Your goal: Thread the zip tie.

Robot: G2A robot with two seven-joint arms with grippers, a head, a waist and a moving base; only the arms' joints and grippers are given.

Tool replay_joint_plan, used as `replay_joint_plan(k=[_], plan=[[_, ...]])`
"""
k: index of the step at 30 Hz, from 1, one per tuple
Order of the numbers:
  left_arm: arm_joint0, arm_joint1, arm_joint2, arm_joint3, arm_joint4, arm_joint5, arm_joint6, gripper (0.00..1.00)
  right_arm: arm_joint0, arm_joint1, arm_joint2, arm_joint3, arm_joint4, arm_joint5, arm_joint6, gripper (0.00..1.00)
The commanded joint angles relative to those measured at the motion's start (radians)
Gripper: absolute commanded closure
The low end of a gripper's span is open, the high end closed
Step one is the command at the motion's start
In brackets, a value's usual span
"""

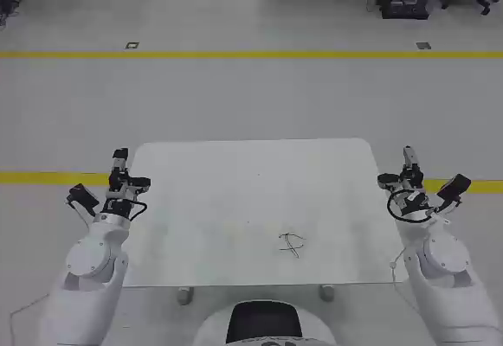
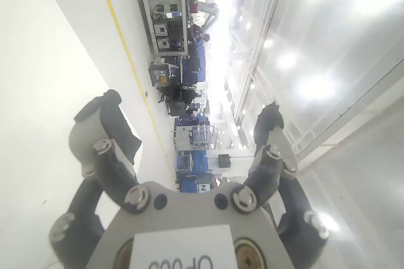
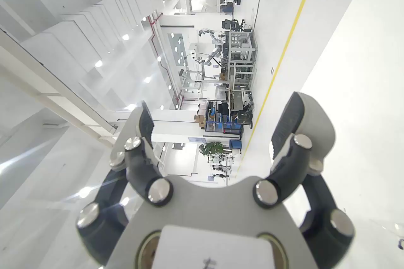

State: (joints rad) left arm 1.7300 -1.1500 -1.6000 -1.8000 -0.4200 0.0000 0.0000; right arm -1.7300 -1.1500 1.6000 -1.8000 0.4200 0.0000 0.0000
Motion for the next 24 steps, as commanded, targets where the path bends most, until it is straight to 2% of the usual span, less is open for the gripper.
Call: replay_joint_plan(k=[1,2,3,4,5,6,7,8,9,10,15,18,24], plan=[[0.0,0.0,0.0,0.0,0.0,0.0,0.0,0.0,0.0,0.0,0.0,0.0,0.0,0.0,0.0,0.22],[0.0,0.0,0.0,0.0,0.0,0.0,0.0,0.22,0.0,0.0,0.0,0.0,0.0,0.0,0.0,0.0],[0.0,0.0,0.0,0.0,0.0,0.0,0.0,0.0,0.0,0.0,0.0,0.0,0.0,0.0,0.0,0.22],[0.0,0.0,0.0,0.0,0.0,0.0,0.0,0.22,0.0,0.0,0.0,0.0,0.0,0.0,0.0,0.0],[0.0,0.0,0.0,0.0,0.0,0.0,0.0,0.22,0.0,0.0,0.0,0.0,0.0,0.0,0.0,0.22],[0.0,0.0,0.0,0.0,0.0,0.0,0.0,0.22,0.0,0.0,0.0,0.0,0.0,0.0,0.0,0.22],[0.0,0.0,0.0,0.0,0.0,0.0,0.0,0.0,0.0,0.0,0.0,0.0,0.0,0.0,0.0,0.22],[0.0,0.0,0.0,0.0,0.0,0.0,0.0,0.22,0.0,0.0,0.0,0.0,0.0,0.0,0.0,0.22],[0.0,0.0,0.0,0.0,0.0,0.0,0.0,0.0,0.0,0.0,0.0,0.0,0.0,0.0,0.0,0.22],[0.0,0.0,0.0,0.0,0.0,0.0,0.0,0.0,0.004,0.001,-0.002,-0.008,-0.013,-0.005,0.019,0.0],[0.0,0.0,0.0,0.0,0.0,0.0,0.0,0.0,0.031,0.021,0.027,0.013,-0.166,-0.072,0.279,0.0],[0.0,0.0,0.0,0.0,0.0,0.0,0.0,0.0,0.033,0.034,0.025,0.035,-0.273,-0.169,0.459,0.0],[0.0,0.0,0.0,0.0,0.0,0.0,0.0,0.0,0.033,0.034,0.025,0.035,-0.273,-0.169,0.459,0.0]])
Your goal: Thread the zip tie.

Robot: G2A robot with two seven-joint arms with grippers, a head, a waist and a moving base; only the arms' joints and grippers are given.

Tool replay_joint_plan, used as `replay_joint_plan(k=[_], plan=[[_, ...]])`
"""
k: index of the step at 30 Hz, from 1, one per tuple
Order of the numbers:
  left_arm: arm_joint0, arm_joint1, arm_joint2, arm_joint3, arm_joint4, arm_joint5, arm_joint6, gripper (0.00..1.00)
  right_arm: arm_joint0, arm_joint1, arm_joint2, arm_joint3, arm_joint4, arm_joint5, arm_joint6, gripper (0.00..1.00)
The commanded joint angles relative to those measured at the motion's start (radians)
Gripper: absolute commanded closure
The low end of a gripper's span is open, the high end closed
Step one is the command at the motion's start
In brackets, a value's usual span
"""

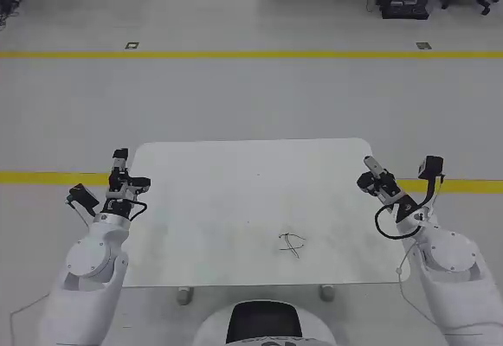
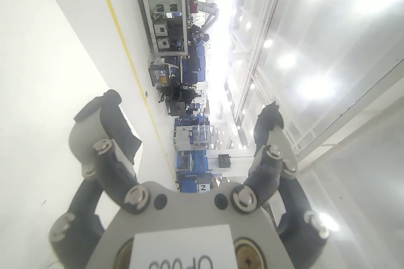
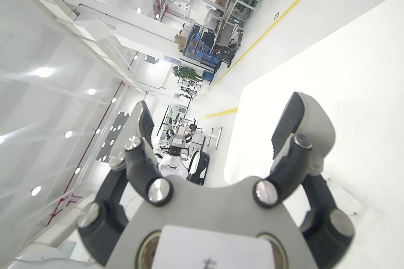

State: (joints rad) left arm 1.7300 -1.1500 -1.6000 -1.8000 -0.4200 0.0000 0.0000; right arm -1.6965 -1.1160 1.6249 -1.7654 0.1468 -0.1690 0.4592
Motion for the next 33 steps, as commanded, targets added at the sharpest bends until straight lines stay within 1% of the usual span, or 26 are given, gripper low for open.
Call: replay_joint_plan(k=[1,6,7,8,9,11,12,13,15,16,17,18,30,31,33], plan=[[0.0,0.0,0.0,0.0,0.0,0.0,0.0,0.0,0.0,0.0,0.0,0.0,0.0,0.0,0.0,0.0],[0.0,0.0,0.0,0.0,0.0,0.0,0.0,0.0,0.0,0.0,0.0,0.0,0.0,0.0,0.0,0.0],[0.0,0.0,0.0,0.0,0.0,0.0,0.0,0.0,0.012,0.003,-0.001,-0.016,-0.035,-0.014,0.021,0.0],[0.0,0.0,0.0,0.0,0.0,0.0,0.0,0.0,0.032,0.008,-0.004,-0.017,-0.1,-0.028,0.069,0.0],[0.0,0.0,0.0,0.0,0.0,0.0,0.0,0.0,0.065,0.014,-0.008,0.004,-0.145,-0.039,0.14,0.0],[0.0,0.0,0.0,0.0,0.0,0.0,0.0,0.0,0.103,0.02,-0.012,0.034,-0.188,-0.06,0.207,0.0],[0.0,0.0,0.0,0.0,0.0,0.0,0.0,0.0,0.117,0.023,-0.019,0.044,-0.219,-0.065,0.248,0.0],[0.0,0.0,0.0,0.0,0.0,0.0,0.0,0.0,0.133,0.027,-0.029,0.055,-0.248,-0.083,0.289,0.0],[0.0,0.0,0.0,0.0,0.0,0.0,0.0,0.0,0.147,0.03,-0.047,0.083,-0.276,-0.096,0.34,0.0],[0.0,0.0,0.0,0.0,0.0,0.0,0.0,0.0,0.158,0.033,-0.062,0.101,-0.305,-0.106,0.383,0.0],[0.0,0.0,0.0,0.0,0.0,0.0,0.0,0.0,0.165,0.035,-0.07,0.11,-0.327,-0.127,0.409,0.0],[0.0,0.0,0.0,0.0,0.0,0.0,0.0,0.0,0.167,0.037,-0.074,0.119,-0.334,-0.141,0.421,0.0],[0.0,0.0,0.0,0.0,0.0,0.0,0.0,0.0,0.167,0.037,-0.074,0.119,-0.334,-0.141,0.421,0.0],[0.0,0.0,0.0,0.0,0.0,0.0,0.0,0.0,0.17,0.037,-0.077,0.11,-0.349,-0.146,0.425,0.0],[0.0,0.0,0.0,0.0,0.0,0.0,0.0,0.0,0.183,0.041,-0.092,0.083,-0.415,-0.154,0.442,0.0]])
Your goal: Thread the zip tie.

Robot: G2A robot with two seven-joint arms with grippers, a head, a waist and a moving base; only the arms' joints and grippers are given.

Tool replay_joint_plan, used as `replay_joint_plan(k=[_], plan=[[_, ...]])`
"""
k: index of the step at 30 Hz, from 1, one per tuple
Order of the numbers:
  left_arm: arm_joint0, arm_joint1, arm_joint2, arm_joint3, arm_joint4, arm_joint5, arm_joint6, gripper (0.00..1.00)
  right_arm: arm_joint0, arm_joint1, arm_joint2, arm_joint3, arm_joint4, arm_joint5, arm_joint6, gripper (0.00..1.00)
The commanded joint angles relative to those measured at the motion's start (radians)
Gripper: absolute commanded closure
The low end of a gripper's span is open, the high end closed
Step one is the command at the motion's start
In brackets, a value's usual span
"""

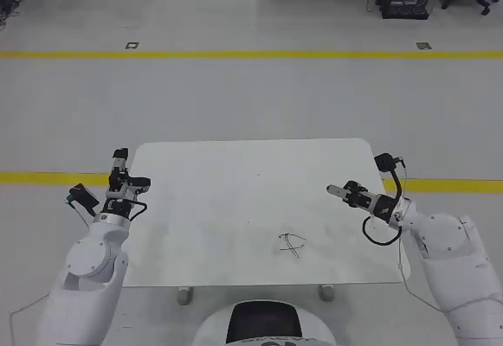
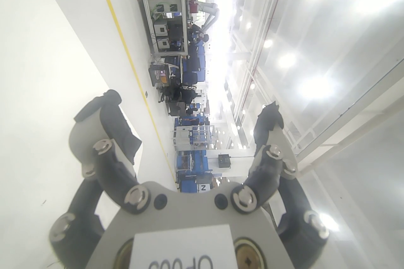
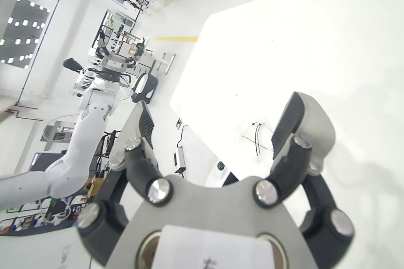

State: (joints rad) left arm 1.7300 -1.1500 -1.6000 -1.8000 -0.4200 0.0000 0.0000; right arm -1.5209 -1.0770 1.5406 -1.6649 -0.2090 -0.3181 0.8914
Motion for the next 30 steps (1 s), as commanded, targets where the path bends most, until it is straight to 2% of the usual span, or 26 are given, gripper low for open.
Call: replay_joint_plan(k=[1,6,8,14,24,26,28,30], plan=[[0.0,0.0,0.0,0.0,0.0,0.0,0.0,0.0,0.018,0.004,-0.02,-0.03,-0.103,-0.001,0.03,0.0],[0.0,0.0,0.0,0.0,0.0,0.0,0.0,0.0,0.089,0.009,-0.103,-0.074,-0.25,0.016,0.126,0.0],[0.0,0.0,0.0,0.0,0.0,0.0,0.0,0.0,0.122,0.009,-0.156,-0.08,-0.323,0.038,0.174,0.0],[0.0,0.0,0.0,0.0,0.0,0.0,0.0,0.0,0.182,-0.002,-0.327,-0.061,-0.49,0.061,0.214,0.0],[0.0,0.0,0.0,0.0,0.0,0.0,0.0,0.0,0.185,-0.003,-0.332,-0.058,-0.498,0.064,0.212,0.0],[0.0,0.0,0.0,0.0,0.0,0.0,0.0,0.0,0.195,0.0,-0.353,-0.075,-0.597,0.068,0.247,0.0],[0.0,0.0,0.0,0.0,0.0,0.0,0.0,0.0,0.214,-0.005,-0.419,-0.111,-0.705,0.122,0.299,0.0],[0.0,0.0,0.0,0.0,0.0,0.0,0.0,0.0,0.238,-0.011,-0.468,-0.128,-0.748,0.149,0.343,0.0]])
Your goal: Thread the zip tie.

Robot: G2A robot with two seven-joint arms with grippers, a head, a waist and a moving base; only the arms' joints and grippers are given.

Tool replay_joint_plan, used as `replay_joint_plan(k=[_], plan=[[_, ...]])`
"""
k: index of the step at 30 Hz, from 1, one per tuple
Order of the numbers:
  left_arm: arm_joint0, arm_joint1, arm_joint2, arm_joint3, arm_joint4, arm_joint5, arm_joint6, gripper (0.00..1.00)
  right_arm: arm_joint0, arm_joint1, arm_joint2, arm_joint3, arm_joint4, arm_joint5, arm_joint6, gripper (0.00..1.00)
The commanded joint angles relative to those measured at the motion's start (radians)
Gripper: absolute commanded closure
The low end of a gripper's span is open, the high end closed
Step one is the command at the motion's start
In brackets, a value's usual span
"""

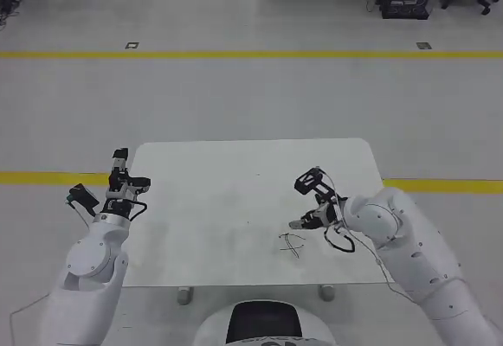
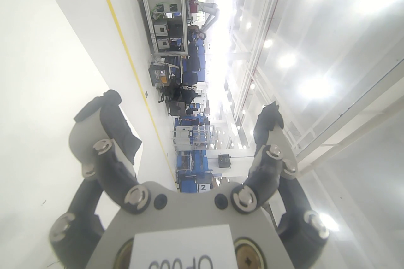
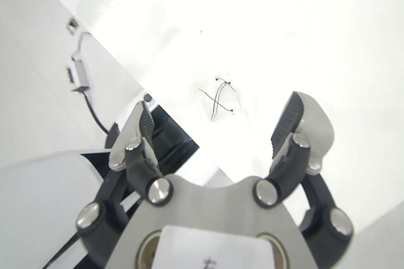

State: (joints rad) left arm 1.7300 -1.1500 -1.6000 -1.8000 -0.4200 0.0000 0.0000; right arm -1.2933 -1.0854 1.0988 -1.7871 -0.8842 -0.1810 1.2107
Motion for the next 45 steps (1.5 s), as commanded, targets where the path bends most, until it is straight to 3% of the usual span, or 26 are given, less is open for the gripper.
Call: replay_joint_plan(k=[1,6,11,13,21,24,28,32,36,45], plan=[[0.0,0.0,0.0,0.0,0.0,0.0,0.0,0.0,0.028,-0.007,-0.061,-0.001,-0.107,0.032,0.063,0.0],[0.0,0.0,0.0,0.0,0.0,0.0,0.0,0.0,0.101,-0.039,-0.208,0.039,-0.182,0.127,0.15,0.0],[0.0,0.0,0.0,0.0,0.0,0.0,0.0,0.0,0.163,-0.075,-0.325,0.126,-0.181,0.211,0.179,0.0],[0.0,0.0,0.0,0.0,0.0,0.0,0.0,0.0,0.178,-0.081,-0.331,0.129,-0.208,0.259,0.178,0.0],[0.0,0.0,0.0,0.0,0.0,0.0,0.0,0.0,0.178,-0.081,-0.331,0.129,-0.208,0.259,0.178,0.0],[0.0,0.0,0.0,0.0,0.0,0.0,0.0,0.0,0.173,-0.087,-0.364,0.138,-0.242,0.259,0.168,0.0],[0.0,0.0,0.0,0.0,0.0,0.0,0.0,0.0,0.177,-0.112,-0.407,0.155,-0.263,0.412,0.179,0.0],[0.0,0.0,0.0,0.0,0.0,0.0,0.0,0.0,0.19,-0.136,-0.443,0.191,-0.248,0.521,0.179,0.0],[0.0,0.0,0.0,0.0,0.0,0.0,0.0,0.0,0.191,-0.163,-0.417,0.276,-0.247,0.521,0.179,0.0],[0.0,0.0,0.0,0.0,0.0,0.0,0.0,0.0,0.19,-0.174,-0.407,0.279,-0.27,0.521,0.179,0.0]])
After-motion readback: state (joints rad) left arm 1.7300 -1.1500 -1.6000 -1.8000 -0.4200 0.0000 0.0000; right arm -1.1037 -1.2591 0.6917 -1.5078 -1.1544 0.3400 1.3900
